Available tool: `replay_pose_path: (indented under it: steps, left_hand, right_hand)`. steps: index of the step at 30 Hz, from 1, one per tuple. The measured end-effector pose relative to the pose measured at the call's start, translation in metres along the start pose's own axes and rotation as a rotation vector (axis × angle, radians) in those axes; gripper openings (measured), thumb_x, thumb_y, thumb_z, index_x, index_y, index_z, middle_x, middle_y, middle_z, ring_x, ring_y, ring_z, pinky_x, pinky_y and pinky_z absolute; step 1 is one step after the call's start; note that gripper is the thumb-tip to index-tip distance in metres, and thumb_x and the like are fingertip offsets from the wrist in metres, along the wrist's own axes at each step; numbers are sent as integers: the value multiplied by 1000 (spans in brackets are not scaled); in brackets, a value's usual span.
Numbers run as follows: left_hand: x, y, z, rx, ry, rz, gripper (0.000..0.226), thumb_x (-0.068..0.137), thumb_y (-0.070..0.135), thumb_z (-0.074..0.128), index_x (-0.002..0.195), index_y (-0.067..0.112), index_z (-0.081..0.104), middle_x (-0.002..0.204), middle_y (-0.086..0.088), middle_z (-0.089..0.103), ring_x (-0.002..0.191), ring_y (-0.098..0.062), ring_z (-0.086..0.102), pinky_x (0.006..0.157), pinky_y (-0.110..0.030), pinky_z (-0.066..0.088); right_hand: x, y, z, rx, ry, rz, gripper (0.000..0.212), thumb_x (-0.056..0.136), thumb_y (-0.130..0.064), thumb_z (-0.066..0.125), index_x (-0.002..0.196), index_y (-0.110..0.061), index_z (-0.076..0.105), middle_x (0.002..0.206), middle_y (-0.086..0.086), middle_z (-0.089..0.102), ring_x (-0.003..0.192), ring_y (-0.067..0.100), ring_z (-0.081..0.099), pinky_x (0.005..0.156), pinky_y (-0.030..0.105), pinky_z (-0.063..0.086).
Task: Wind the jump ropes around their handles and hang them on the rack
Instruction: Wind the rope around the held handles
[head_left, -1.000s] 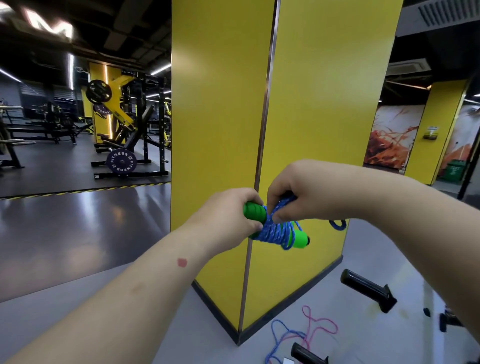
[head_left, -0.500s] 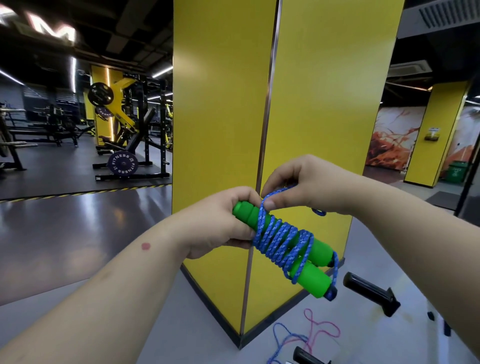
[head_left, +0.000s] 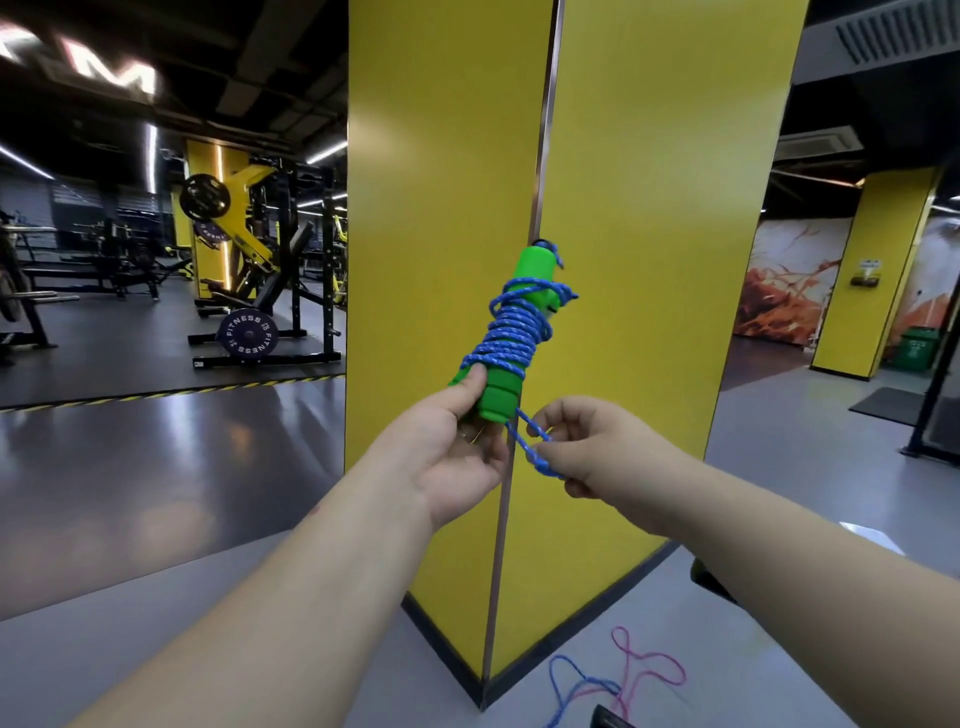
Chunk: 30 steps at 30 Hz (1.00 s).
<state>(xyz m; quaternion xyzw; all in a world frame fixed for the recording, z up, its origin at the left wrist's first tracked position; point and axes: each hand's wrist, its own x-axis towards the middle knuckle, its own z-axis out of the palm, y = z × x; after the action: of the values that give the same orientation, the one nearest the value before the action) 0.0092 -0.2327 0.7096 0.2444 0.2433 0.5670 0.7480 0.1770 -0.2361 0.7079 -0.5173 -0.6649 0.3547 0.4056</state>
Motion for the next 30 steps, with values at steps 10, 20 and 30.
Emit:
replay_pose_path:
  steps: [10,20,30]
  left_hand:
    - [0,-3,-2,-9,117,-10,17,91,16,74,96,4,64,85,-15,63,63,-19,56,61,-20,47]
    - [4,-4,-6,126,109,30,15,93,18,72,100,6,66,80,-10,66,55,-14,58,50,-21,46]
    - [8,-7,-13,128,75,38,18,97,19,67,104,2,67,85,-13,64,50,-18,56,47,-24,50]
  right_hand:
    - [-9,-14,-4,-136,-122,69,22,82,4,62,88,-12,75,75,6,62,54,12,53,55,26,48]
    - [-10,-26,-10,-896,-171,-228,39,72,-63,75,101,-37,70,87,-16,62,76,1,58,70,29,54]
    - [-12,-5,1,-1070,40,-841,34,87,-59,59,85,-26,68,92,-8,46,83,12,41,70,27,38]
